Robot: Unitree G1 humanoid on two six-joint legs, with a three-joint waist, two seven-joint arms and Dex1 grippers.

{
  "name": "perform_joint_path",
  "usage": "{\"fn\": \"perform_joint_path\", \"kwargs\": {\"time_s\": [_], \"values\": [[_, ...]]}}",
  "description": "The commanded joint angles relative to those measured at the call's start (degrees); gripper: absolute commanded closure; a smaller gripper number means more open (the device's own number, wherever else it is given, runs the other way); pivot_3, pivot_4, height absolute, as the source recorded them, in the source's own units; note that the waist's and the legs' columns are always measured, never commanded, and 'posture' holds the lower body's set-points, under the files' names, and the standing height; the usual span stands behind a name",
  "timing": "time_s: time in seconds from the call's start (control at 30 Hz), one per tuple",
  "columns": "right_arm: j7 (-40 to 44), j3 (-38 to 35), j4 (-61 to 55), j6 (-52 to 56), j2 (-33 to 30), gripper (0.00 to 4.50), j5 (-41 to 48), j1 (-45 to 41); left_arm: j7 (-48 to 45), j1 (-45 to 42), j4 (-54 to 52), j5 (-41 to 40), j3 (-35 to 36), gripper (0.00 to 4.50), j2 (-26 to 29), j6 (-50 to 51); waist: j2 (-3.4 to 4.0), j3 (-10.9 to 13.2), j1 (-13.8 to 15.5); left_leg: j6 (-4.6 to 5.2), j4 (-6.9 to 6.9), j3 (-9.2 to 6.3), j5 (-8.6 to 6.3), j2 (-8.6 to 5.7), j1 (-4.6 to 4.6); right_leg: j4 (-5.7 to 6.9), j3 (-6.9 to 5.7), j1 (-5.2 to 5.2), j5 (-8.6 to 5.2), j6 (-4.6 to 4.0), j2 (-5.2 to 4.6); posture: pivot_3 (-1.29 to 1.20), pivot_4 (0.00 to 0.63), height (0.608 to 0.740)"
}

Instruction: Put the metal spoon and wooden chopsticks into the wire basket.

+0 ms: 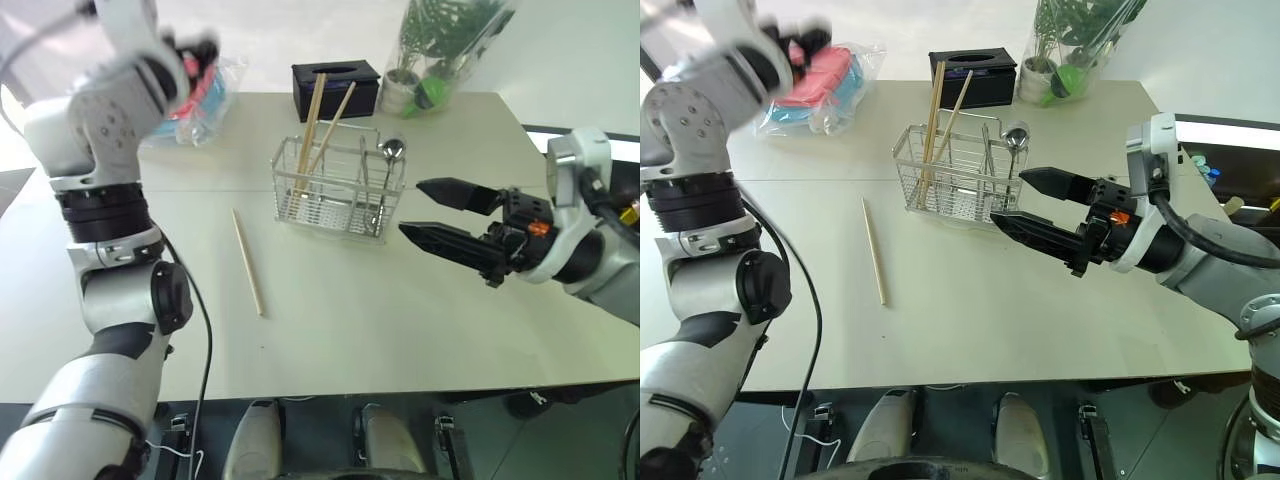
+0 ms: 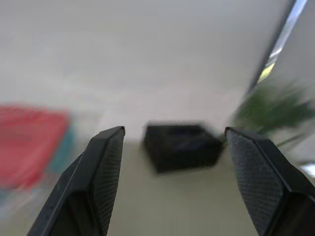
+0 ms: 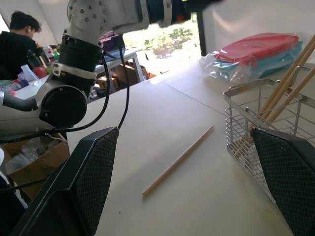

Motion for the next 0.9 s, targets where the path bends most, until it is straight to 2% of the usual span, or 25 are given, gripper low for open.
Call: {"fn": "perform_joint_path", "kwargs": {"time_s": [0.03,0.17,0.47,0.73,0.83,0.9], "values": [[0.53,-0.57,0.04,-1.01,0.37,0.03,0.12,-1.06,5.15,1.47,-1.98,2.88,1.7,1.12,-2.21,11.08,-0.18,0.11,0.02,0.0,0.0,-0.01,0.0,0.0,-0.02,0.01,0.0,-0.02,0.0,-0.01,0.0,0.0,0.15,0.71],[0.3,-0.22,-0.02,-1.12,0.8,0.03,0.26,-1.67,7.05,4.54,-1.69,5.64,2.34,1.12,-6.01,16.32,-0.28,0.16,0.14,-0.03,0.02,-0.05,0.01,-0.01,-0.29,-0.02,-0.03,-0.19,0.02,-0.01,0.0,0.0,0.15,0.71],[-1.23,-1.08,-1.12,-1.49,0.94,0.03,0.69,-1.14,4.49,11.05,1.98,8.59,-4.16,1.12,-8.89,18.3,-0.22,0.13,-0.01,-0.04,-0.05,-0.04,0.0,0.0,-0.25,0.02,-0.02,-0.26,0.02,-0.02,0.0,0.0,0.15,0.71],[-2.54,-1.49,-2.16,-1.93,0.98,0.03,1.2,-0.45,3.48,11.96,5.95,9.42,-3.15,1.12,-11.73,16.41,-0.12,0.07,0.16,-0.04,-0.01,-0.03,0.0,-0.01,-0.21,-0.02,-0.02,-0.17,-0.07,-0.19,-0.02,0.0,0.15,0.71],[-2.76,-1.49,-2.26,-2.04,0.96,0.03,1.2,-0.37,2.89,11.71,6.36,9.15,-2.1,1.95,-12.49,15.86,-0.08,0.04,0.22,-0.04,0.01,-0.03,0.0,-0.01,-0.18,-0.03,-0.02,-0.12,-0.08,-0.22,-0.02,0.0,0.15,0.71],[-2.91,-1.5,-2.33,-2.11,0.95,0.03,1.27,-0.33,2.81,11.55,6.28,9.42,-1.79,2.9,-12.65,16.0,-0.08,0.04,0.28,-0.04,0.02,-0.04,0.0,-0.02,-0.18,-0.03,-0.02,-0.12,-0.08,-0.22,-0.03,0.0,0.15,0.71]]}}
